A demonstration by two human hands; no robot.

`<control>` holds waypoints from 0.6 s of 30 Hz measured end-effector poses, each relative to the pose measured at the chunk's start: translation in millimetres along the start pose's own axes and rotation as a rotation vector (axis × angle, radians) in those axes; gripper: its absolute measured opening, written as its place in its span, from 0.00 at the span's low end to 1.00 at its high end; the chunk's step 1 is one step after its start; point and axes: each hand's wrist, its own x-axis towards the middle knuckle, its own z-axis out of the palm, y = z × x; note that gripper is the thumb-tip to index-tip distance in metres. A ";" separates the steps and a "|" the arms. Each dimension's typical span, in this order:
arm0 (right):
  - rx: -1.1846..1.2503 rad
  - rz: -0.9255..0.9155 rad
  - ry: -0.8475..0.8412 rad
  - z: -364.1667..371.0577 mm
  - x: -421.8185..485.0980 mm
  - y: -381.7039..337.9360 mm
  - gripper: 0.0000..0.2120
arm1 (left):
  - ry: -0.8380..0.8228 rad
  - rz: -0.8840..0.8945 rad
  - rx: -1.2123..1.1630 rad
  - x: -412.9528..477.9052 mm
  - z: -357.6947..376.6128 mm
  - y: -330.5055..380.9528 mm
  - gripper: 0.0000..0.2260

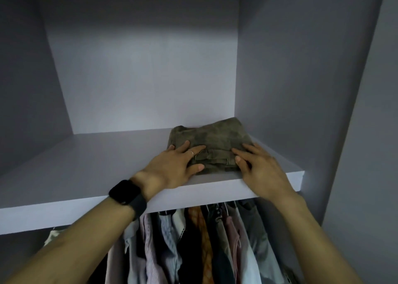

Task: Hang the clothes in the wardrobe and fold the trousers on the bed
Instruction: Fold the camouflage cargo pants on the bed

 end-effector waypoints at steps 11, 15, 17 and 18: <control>-0.223 0.297 -0.330 15.1 151.7 30.2 0.21 | -0.124 -0.085 0.029 150.2 13.3 -2.9 0.30; -0.242 0.278 -0.304 21.5 188.5 37.2 0.21 | -0.100 -0.074 0.059 192.1 12.1 -14.4 0.30; -0.251 0.260 -0.289 27.1 197.4 43.2 0.21 | -0.086 -0.059 0.073 204.2 13.5 -17.2 0.30; -0.253 0.254 -0.283 31.2 201.8 44.8 0.21 | -0.077 -0.050 0.081 210.2 13.8 -20.6 0.30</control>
